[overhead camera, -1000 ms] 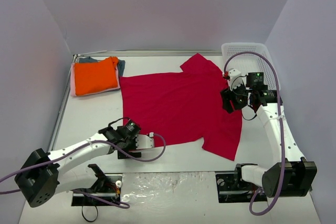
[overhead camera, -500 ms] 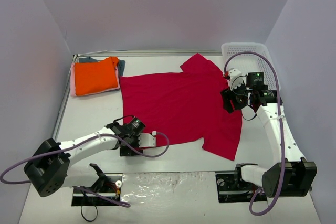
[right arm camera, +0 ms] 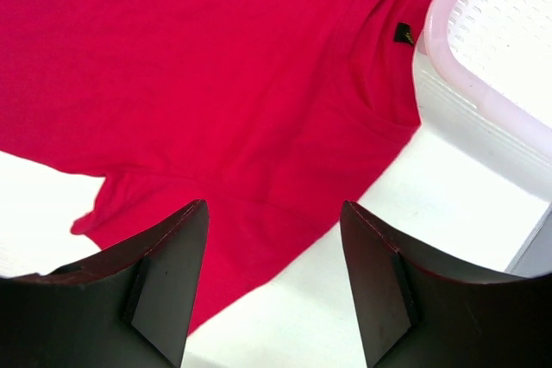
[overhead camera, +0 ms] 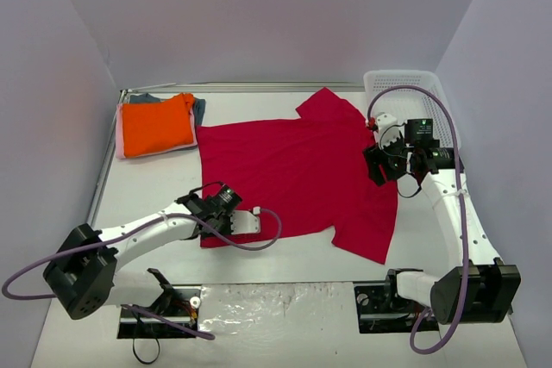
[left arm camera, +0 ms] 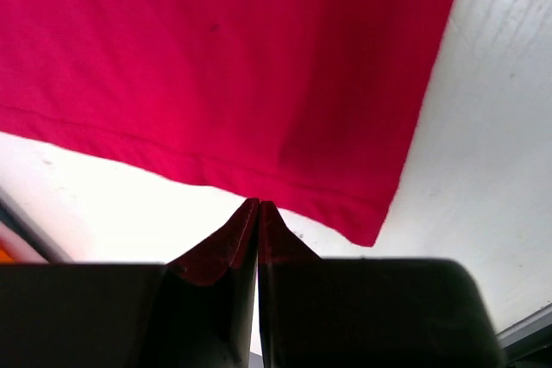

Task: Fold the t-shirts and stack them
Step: Move the tshirt to the center of the board

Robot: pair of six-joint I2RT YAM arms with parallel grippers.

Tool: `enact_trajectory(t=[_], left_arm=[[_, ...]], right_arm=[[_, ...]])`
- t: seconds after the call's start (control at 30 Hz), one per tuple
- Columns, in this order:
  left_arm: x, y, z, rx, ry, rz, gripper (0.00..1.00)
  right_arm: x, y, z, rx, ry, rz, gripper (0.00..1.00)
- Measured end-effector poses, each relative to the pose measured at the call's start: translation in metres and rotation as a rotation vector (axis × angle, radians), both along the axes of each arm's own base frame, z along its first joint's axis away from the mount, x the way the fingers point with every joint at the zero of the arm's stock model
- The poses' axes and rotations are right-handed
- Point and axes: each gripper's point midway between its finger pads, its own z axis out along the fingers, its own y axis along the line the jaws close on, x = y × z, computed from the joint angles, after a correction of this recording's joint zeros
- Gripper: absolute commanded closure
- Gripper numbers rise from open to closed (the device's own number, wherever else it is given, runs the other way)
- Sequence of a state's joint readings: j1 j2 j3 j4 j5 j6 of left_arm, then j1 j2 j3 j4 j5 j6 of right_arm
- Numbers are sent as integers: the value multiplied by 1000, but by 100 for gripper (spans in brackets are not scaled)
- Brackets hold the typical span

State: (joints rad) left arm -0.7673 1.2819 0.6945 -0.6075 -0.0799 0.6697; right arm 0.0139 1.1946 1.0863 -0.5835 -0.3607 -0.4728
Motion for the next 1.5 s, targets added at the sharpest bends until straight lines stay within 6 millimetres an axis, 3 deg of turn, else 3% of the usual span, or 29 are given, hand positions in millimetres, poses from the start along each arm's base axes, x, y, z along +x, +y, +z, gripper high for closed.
enact_trajectory(t=[0.23, 0.3, 0.33, 0.47, 0.8, 1.13, 1.5], left_arm=[[31, 0, 35, -88, -44, 100, 97], [36, 0, 42, -104, -49, 111, 81], [35, -1, 42, -109, -43, 104, 67], [20, -4, 38, -114, 28, 66, 55], [-8, -5, 33, -64, 112, -17, 51], [-30, 11, 5, 39, 220, -28, 48], [-46, 8, -10, 63, 270, -20, 47]], right_arm=[[2, 3, -26, -111, 81, 52, 48], [2, 4, -37, -145, 118, 69, 47], [1, 5, -40, -155, 131, 77, 47], [0, 4, -44, -180, 146, 89, 46], [1, 3, -54, -193, 180, 84, 46], [4, 14, -68, -187, 217, 82, 46], [7, 17, -76, -188, 235, 70, 46]])
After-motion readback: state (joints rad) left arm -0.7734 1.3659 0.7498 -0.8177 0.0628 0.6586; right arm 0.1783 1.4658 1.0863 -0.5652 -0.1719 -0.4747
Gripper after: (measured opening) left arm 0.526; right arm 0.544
